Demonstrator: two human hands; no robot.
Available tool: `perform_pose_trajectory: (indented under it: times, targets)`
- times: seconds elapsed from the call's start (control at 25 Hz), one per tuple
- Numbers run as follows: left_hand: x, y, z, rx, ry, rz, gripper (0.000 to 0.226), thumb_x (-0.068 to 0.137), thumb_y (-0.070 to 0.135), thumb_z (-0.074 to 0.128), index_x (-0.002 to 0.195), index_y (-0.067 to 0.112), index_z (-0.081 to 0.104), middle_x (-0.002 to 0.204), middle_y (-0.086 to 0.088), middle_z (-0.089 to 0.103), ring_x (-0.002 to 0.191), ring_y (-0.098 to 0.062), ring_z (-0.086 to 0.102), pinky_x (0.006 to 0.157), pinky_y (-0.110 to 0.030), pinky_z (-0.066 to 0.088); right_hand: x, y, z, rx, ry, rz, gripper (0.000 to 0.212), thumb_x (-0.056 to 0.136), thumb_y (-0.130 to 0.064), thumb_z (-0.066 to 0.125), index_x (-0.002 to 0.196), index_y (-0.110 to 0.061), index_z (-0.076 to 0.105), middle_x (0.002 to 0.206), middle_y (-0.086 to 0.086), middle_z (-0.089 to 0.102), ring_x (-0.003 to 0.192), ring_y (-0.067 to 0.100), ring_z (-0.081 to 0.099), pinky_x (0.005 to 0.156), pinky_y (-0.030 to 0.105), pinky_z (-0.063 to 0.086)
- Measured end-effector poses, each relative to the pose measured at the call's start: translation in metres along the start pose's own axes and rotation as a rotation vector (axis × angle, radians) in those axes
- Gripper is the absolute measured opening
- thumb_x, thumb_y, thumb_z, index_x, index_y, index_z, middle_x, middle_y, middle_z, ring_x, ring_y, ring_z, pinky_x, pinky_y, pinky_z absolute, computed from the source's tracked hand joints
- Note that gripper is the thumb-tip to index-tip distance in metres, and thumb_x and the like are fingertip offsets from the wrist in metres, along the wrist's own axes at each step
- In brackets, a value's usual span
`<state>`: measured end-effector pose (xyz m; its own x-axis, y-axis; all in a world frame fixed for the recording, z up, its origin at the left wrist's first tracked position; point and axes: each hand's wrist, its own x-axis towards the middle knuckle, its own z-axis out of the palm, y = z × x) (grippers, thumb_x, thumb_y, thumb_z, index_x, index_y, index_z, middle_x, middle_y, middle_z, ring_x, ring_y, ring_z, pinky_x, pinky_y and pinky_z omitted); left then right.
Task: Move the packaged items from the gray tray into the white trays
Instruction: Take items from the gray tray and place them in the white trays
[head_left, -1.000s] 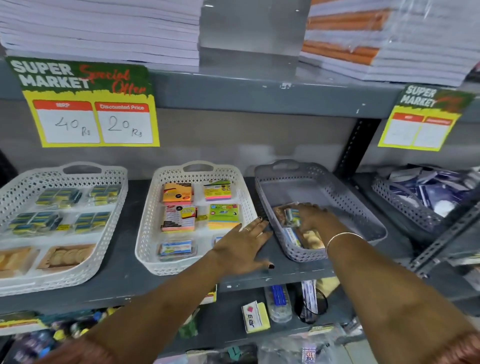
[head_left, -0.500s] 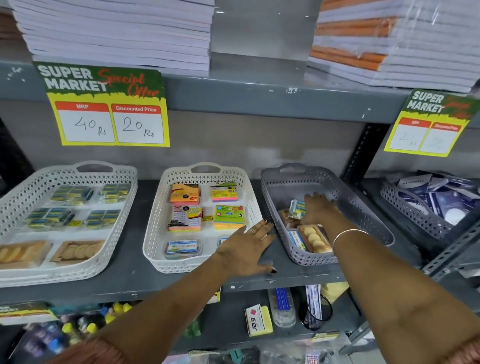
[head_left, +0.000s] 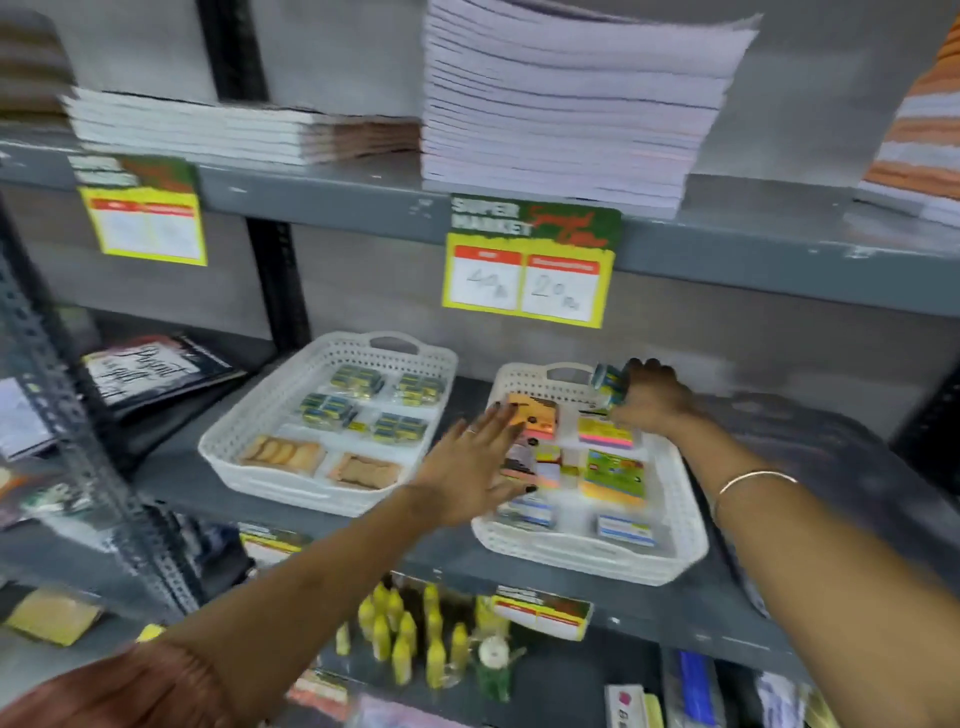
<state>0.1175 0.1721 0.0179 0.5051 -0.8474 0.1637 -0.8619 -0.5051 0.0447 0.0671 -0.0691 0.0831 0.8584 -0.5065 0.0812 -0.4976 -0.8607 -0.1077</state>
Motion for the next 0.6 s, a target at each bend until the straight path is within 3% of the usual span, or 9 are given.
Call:
perform_pose_trajectory:
  times: [0.12, 0.28, 0.44, 0.6]
  targets:
    - [-0.048, -0.088, -0.008, 0.046, 0.028, -0.18, 0.105, 0.064, 0.081, -0.005, 0.146, 0.017, 0.009, 0.157, -0.004, -0.002, 0.142, -0.018, -0.005, 0.115, -0.045, 0.005, 0.008, -0.084, 0.008, 0.032, -0.002, -0.094, 0.062, 0.077, -0.034, 0.069, 0.125, -0.004, 0.044, 0.126, 0.02, 0.049, 0.121, 0.036, 0.046, 0.093, 0.042, 0.046]
    - [-0.106, -0.18, -0.01, 0.061, -0.019, -0.306, 0.122, 0.051, 0.087, -0.02, 0.146, 0.017, 0.012, 0.157, -0.005, -0.001, 0.142, -0.02, -0.003, 0.114, -0.046, 0.005, 0.017, -0.192, 0.03, 0.072, -0.05, -0.158, 0.066, 0.076, -0.032, 0.068, 0.131, -0.006, 0.043, 0.131, 0.018, 0.047, 0.125, 0.035, 0.043, 0.097, 0.041, 0.045]
    - [-0.131, -0.225, -0.006, 0.04, -0.065, -0.274, 0.11, 0.058, 0.079, -0.018, 0.142, 0.022, 0.023, 0.157, -0.004, 0.003, 0.143, -0.02, -0.003, 0.115, -0.044, 0.003, 0.027, -0.262, 0.067, 0.032, -0.161, -0.205, 0.07, 0.077, -0.035, 0.068, 0.136, -0.01, 0.04, 0.141, 0.015, 0.041, 0.132, 0.032, 0.04, 0.102, 0.04, 0.044]
    - [-0.135, -0.234, 0.008, 0.002, -0.04, -0.25, 0.116, 0.055, 0.073, -0.037, 0.14, 0.029, 0.03, 0.156, 0.002, 0.015, 0.142, -0.017, 0.006, 0.115, -0.042, 0.006, 0.032, -0.28, 0.103, -0.059, -0.257, -0.184, 0.082, 0.076, -0.041, 0.068, 0.143, -0.01, 0.033, 0.147, 0.018, 0.035, 0.135, 0.034, 0.036, 0.107, 0.044, 0.041]
